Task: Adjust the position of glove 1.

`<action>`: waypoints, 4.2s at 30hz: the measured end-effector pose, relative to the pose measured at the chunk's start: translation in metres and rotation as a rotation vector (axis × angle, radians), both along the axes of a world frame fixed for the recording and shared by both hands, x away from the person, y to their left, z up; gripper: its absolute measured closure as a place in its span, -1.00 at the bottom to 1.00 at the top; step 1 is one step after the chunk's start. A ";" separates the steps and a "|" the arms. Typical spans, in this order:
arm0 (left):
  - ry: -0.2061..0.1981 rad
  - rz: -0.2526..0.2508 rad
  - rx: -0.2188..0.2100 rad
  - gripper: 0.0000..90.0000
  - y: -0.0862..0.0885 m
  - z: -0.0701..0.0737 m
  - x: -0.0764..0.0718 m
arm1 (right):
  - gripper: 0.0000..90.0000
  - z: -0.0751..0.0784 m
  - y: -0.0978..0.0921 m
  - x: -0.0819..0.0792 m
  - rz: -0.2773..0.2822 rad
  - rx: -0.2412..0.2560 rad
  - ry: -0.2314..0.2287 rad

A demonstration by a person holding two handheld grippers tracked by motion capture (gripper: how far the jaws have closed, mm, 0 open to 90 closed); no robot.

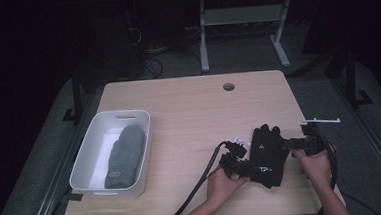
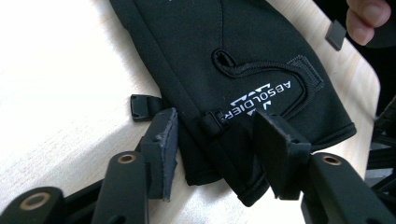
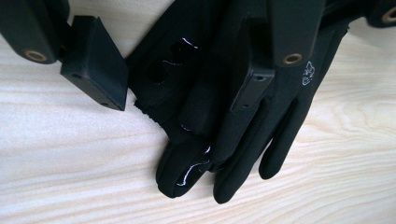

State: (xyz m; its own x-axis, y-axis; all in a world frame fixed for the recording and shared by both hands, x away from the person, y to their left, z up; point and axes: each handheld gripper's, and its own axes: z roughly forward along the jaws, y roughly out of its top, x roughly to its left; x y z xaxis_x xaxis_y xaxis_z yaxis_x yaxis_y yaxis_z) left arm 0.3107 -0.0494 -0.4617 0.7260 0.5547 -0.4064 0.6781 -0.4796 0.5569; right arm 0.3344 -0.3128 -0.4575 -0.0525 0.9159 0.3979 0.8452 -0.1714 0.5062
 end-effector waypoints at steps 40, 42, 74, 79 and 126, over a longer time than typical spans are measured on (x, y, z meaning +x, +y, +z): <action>-0.006 0.017 -0.081 0.78 0.042 0.028 0.003 | 0.72 0.021 0.025 0.005 0.100 0.128 -0.095; -0.011 0.021 -0.087 0.78 0.047 0.030 0.003 | 0.72 0.024 0.029 0.007 0.109 0.130 -0.100; -0.055 0.090 -0.141 0.78 0.122 0.073 -0.003 | 0.71 0.070 0.090 0.028 0.230 0.247 -0.166; -0.063 0.108 -0.150 0.78 0.137 0.080 -0.004 | 0.71 0.079 0.105 0.033 0.255 0.272 -0.169; -0.099 0.298 -0.187 0.78 0.268 0.111 -0.017 | 0.71 0.116 0.242 0.074 0.468 0.338 -0.193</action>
